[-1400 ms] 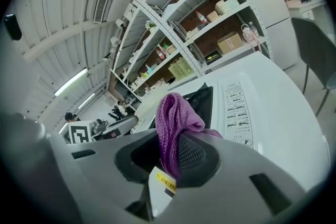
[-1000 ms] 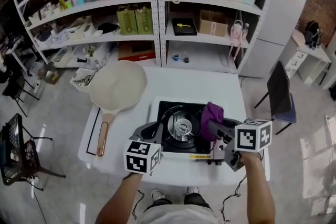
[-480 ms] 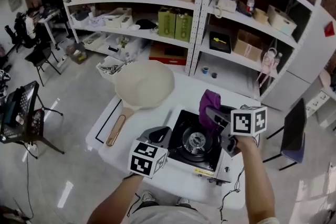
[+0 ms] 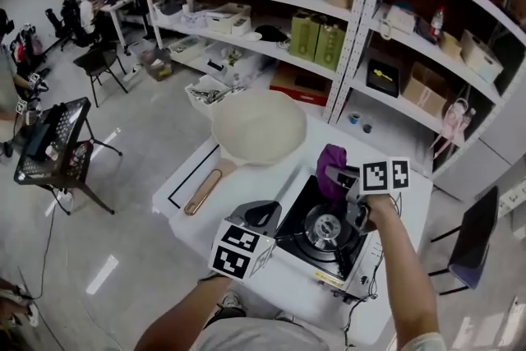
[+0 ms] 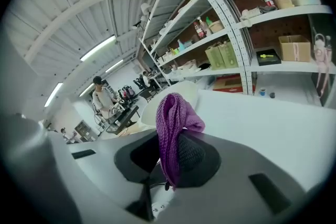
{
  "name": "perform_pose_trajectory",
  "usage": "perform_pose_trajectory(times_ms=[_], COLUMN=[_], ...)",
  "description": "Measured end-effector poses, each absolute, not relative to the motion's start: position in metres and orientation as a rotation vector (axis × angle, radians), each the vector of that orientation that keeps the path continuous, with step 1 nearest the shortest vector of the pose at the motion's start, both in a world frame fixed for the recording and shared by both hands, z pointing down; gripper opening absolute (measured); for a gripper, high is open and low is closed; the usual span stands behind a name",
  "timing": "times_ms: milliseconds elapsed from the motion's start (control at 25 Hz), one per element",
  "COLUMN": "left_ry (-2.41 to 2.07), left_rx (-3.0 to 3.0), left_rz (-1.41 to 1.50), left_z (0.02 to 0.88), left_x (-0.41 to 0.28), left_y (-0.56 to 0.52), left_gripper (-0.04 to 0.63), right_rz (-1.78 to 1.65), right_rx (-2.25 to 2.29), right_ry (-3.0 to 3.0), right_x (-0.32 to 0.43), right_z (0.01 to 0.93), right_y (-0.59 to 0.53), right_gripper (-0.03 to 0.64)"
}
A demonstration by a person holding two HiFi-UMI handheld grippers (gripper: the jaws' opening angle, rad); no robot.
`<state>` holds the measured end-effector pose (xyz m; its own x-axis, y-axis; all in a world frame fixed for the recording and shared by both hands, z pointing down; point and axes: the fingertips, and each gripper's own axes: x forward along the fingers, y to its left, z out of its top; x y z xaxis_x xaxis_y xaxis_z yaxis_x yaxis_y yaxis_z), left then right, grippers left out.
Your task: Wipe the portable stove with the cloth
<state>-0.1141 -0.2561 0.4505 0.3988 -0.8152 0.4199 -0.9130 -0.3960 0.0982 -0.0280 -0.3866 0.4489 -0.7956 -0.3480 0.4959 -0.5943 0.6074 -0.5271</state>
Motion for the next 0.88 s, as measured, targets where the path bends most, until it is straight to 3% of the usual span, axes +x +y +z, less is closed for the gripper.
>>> perform_pose_trajectory(times_ms=[880], left_ry=[-1.441], left_rx=[2.393], left_rz=[0.432], left_z=[0.452], left_x=[-0.098], left_y=[-0.257], left_gripper=[0.006], right_rz=[0.799], right_rx=[0.838], right_ry=[-2.296], right_x=[0.048], right_z=[0.469], right_y=[-0.360], right_gripper=[0.061])
